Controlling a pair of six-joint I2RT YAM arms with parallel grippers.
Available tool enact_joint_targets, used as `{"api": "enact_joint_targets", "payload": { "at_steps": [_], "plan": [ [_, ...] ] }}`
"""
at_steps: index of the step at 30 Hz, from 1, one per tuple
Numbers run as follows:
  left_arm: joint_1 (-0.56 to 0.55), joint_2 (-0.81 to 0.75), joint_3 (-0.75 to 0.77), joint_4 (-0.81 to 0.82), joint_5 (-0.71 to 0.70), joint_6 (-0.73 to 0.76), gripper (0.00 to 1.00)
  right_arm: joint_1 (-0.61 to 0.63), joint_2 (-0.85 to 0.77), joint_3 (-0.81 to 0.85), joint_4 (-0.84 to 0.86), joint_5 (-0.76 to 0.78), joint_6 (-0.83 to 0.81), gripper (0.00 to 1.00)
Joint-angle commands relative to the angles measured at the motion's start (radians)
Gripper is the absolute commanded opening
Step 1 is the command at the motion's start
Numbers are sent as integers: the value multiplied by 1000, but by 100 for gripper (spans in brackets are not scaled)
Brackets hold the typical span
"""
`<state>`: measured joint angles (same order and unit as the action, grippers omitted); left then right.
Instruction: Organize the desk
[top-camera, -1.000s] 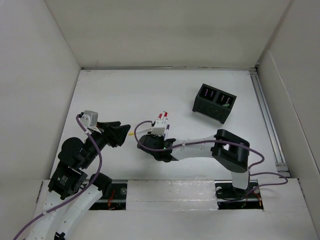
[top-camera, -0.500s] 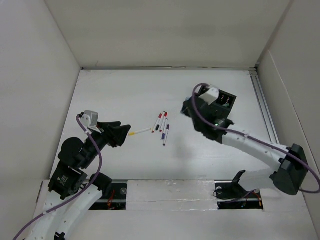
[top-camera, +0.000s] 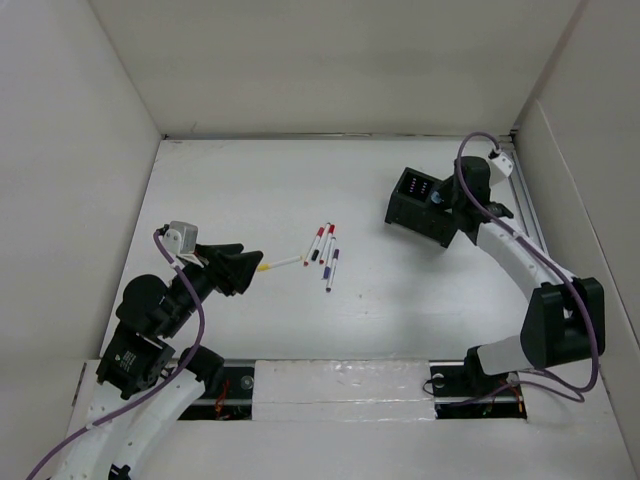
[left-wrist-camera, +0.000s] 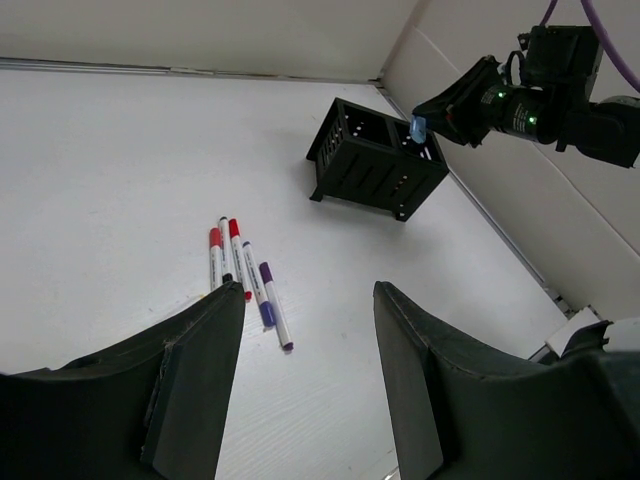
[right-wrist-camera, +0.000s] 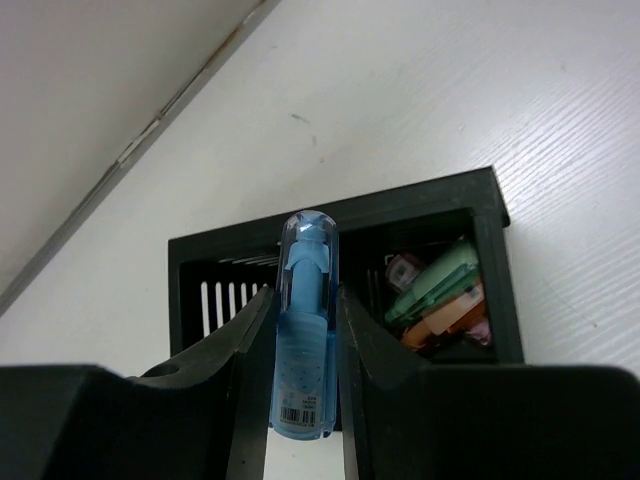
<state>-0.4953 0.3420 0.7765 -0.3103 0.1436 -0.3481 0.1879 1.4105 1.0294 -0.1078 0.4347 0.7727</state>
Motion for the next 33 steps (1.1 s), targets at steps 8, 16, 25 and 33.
{"api": "enact_joint_targets", "payload": {
  "at_steps": [8, 16, 25, 33],
  "plan": [
    [4, 2, -10, 45, 10, 11, 51, -116, 8, -32, 76, -91, -7, 42],
    [4, 12, -8, 42, 16, 11, 51, 28, -132, -66, 91, -99, -21, 53],
    [4, 5, -11, 43, 8, 9, 52, 526, -46, -135, 122, -33, -32, 0],
    [4, 3, -11, 42, 25, 12, 52, 720, 182, -63, 68, 64, 4, 40]
  ]
}}
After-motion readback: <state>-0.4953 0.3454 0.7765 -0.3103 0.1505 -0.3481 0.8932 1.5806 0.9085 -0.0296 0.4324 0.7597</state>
